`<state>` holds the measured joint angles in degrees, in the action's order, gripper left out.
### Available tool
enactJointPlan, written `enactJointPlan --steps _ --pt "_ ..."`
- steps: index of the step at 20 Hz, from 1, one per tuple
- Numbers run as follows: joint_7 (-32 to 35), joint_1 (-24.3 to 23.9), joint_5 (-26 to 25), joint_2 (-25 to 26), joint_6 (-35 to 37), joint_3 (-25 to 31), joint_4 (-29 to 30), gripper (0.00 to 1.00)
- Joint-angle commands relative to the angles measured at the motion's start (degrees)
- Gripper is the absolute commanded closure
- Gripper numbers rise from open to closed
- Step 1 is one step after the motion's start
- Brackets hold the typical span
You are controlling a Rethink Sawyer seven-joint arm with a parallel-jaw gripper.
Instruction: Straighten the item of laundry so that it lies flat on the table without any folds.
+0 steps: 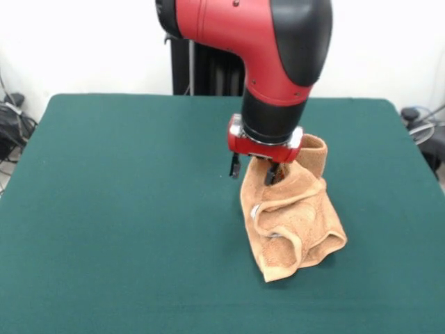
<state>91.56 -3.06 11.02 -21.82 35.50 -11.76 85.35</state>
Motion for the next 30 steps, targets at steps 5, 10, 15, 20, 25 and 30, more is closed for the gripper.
enactJointPlan --steps 5,10,15,20,25,30 --pt "11.5 -1.7 1.7 2.7 -5.5 5.6 3.9 0.0" --pt "10.7 -2.5 1.6 2.8 -7.5 6.8 4.8 0.0" --pt "10.7 -2.8 1.5 3.2 -9.0 7.4 5.3 0.0" --pt "11.1 -2.2 1.2 4.1 -10.0 7.1 5.2 0.0" --pt "10.0 -3.1 0.6 6.0 -12.9 8.4 5.4 0.0" --pt "10.4 -2.1 0.7 6.5 -11.7 7.4 4.3 0.0"
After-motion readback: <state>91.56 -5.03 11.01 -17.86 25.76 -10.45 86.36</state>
